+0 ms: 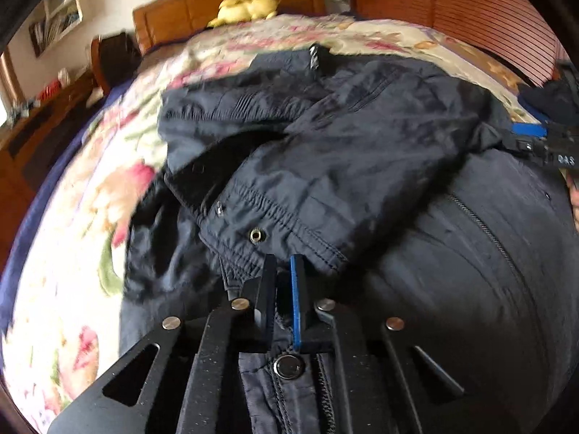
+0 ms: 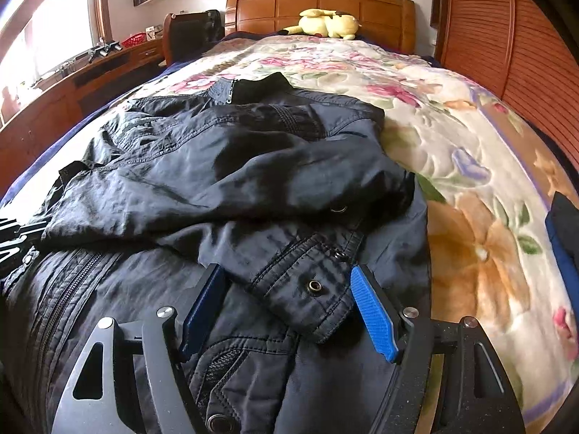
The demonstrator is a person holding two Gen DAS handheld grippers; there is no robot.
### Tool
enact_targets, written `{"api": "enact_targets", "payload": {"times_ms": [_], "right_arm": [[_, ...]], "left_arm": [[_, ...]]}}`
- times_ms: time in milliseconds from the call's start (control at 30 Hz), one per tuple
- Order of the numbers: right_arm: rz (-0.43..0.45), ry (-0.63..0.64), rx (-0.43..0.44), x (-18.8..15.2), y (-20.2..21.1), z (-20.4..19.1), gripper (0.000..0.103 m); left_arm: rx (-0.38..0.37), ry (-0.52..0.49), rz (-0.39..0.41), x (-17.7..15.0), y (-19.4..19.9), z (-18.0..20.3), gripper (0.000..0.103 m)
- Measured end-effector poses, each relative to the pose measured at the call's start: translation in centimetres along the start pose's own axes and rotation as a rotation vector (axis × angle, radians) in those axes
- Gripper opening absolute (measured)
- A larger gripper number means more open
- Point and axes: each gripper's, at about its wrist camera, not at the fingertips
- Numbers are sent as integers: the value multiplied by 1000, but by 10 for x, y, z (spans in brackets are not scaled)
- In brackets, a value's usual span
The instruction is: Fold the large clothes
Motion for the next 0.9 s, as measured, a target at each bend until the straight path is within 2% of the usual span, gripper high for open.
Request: {"api": "enact_targets", "payload": {"times_ms": [100, 167, 300, 400, 500, 567, 633, 700, 767, 900], "right_arm": [[1, 8, -3, -1, -1, -1, 74], [3, 12, -4, -2, -1, -1, 74], [7, 14, -2, -3, 1, 0, 74], [-2, 19, -2, -4, -2, -1, 74], [-19, 28, -5, -4, -7, -2, 74], [-33, 35, -6, -4, -11, -3, 74], [-49, 41, -4, -5, -16, -4, 74], [-67, 44, -2, -4, -22, -4, 74], [-77, 44, -1, -4, -26, -5, 76], [-102, 27, 5, -3, -37, -3, 86]], "left_arm": [[49, 5, 57, 1, 16, -7, 6], [55, 35, 75, 1, 24, -20, 6], [76, 55, 76, -2, 30, -33, 6], [55, 65, 81, -6, 34, -32, 7], [98, 81, 78, -12, 37, -35, 8], [78, 101, 84, -16, 41, -39, 27], [60, 125, 100, -22, 49, -42, 39], [74, 135, 115, -29, 57, -44, 51], [88, 137, 132, -34, 64, -45, 78], [110, 145, 175, -47, 84, -49, 81]]}}
Point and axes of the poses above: each gripper's, at about its wrist camera, not at the fingertips, and y roughly against the way its jaws point, z to its right, x to its top, and after that the axes turned 2 degrees about x, right-handed
